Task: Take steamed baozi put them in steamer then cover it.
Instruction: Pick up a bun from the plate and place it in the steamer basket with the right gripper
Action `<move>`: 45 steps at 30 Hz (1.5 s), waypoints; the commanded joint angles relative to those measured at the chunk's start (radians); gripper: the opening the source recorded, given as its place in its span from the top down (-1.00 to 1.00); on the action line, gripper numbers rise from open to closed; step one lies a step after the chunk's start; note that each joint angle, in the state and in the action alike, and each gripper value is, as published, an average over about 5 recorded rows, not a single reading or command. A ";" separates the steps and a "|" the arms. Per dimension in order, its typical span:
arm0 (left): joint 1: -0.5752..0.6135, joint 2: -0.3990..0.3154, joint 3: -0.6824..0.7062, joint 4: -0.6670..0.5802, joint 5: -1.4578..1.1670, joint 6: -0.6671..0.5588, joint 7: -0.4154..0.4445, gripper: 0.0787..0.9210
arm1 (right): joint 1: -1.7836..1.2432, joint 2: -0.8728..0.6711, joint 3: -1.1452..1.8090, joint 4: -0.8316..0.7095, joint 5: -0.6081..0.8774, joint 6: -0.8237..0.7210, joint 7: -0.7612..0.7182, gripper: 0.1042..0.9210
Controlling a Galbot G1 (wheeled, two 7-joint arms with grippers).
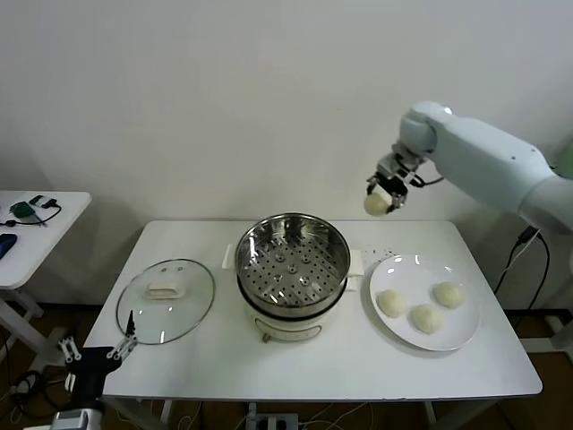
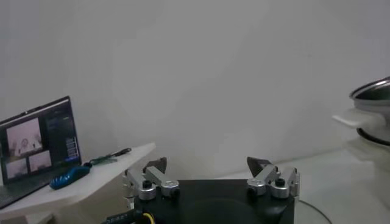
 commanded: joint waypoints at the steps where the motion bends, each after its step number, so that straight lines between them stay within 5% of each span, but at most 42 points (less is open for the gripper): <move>1: 0.008 0.000 0.001 0.002 -0.003 -0.002 -0.001 -0.77 | 0.078 0.084 -0.055 0.167 -0.078 0.094 -0.018 -0.43; 17: 0.007 -0.003 0.008 0.002 -0.009 -0.001 -0.002 -0.77 | -0.303 0.241 0.151 0.026 -0.618 0.214 0.064 -0.43; 32: 0.004 -0.003 0.013 0.013 -0.010 -0.001 -0.003 -0.77 | -0.379 0.265 0.165 -0.033 -0.647 0.206 0.082 -0.47; 38: 0.007 -0.006 0.014 0.013 -0.009 -0.003 -0.004 -0.77 | -0.374 0.257 0.174 -0.028 -0.639 0.201 0.098 -0.73; 45: 0.019 -0.006 0.011 0.006 -0.009 -0.005 -0.006 -0.77 | -0.270 0.192 0.171 0.068 -0.555 0.215 0.075 -0.76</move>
